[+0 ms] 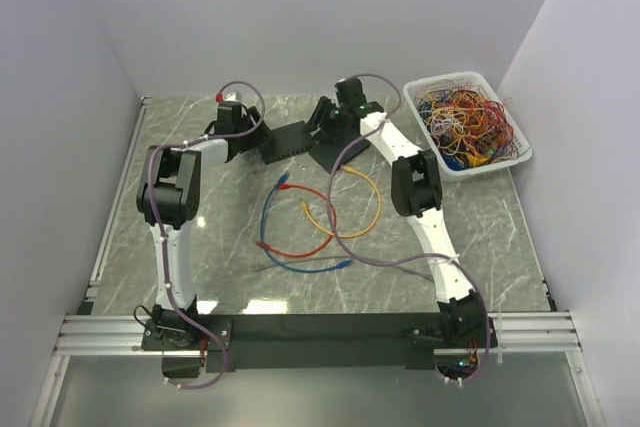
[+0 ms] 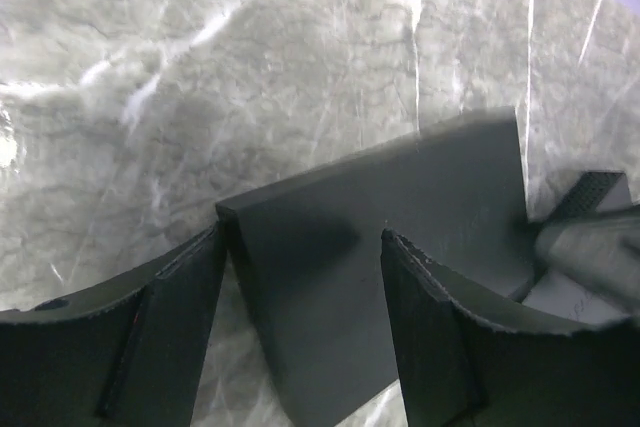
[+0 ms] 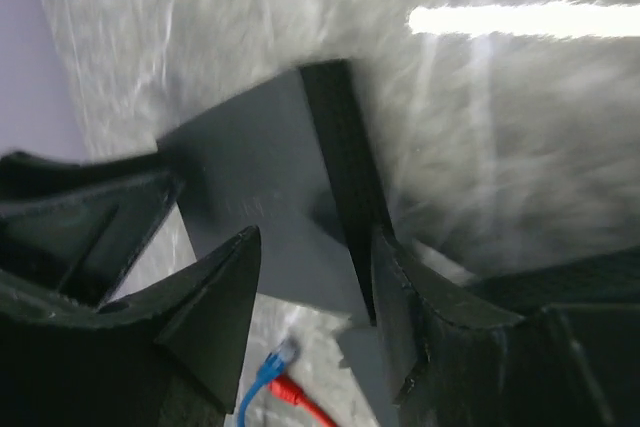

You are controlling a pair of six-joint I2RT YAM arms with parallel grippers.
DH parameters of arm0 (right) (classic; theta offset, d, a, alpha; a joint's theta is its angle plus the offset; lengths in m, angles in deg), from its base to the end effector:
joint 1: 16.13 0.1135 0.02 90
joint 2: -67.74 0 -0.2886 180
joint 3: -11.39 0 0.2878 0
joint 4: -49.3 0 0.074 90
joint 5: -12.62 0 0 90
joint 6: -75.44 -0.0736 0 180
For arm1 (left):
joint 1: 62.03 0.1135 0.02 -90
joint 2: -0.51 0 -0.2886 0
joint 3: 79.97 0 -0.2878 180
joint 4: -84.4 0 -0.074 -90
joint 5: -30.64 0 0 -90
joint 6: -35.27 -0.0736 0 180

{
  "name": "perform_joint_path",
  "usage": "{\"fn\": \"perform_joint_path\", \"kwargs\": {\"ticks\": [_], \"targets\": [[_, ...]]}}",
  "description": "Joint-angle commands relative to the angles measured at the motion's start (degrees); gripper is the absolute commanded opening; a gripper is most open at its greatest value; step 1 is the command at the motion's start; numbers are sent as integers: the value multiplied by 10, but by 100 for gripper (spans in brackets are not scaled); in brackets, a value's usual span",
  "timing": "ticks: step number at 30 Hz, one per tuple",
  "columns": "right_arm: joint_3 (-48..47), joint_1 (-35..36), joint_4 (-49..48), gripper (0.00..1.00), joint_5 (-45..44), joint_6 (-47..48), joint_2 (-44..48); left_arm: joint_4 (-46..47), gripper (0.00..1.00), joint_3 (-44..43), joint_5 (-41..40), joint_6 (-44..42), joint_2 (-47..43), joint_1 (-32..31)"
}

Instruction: Insert the plug into the switch port

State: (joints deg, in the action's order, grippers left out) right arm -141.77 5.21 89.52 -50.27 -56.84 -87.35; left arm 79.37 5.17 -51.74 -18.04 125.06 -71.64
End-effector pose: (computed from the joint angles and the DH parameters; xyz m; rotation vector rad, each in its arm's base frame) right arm 0.6145 0.2761 0.1317 0.1879 2.4618 1.0771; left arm 0.5451 -0.1022 0.1250 -0.4472 2.1897 -0.5966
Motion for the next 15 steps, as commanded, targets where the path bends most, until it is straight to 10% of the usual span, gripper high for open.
{"fn": "perform_joint_path", "kwargs": {"ticks": [1, 15], "targets": [[3, 46, 24, 55, 93, -9, -20, 6, 69, 19, 14, 20, -20, -18], [77, 151, -3, 48, 91, -17, -5, 9, 67, 317, -34, 101, -235, -31]]}}
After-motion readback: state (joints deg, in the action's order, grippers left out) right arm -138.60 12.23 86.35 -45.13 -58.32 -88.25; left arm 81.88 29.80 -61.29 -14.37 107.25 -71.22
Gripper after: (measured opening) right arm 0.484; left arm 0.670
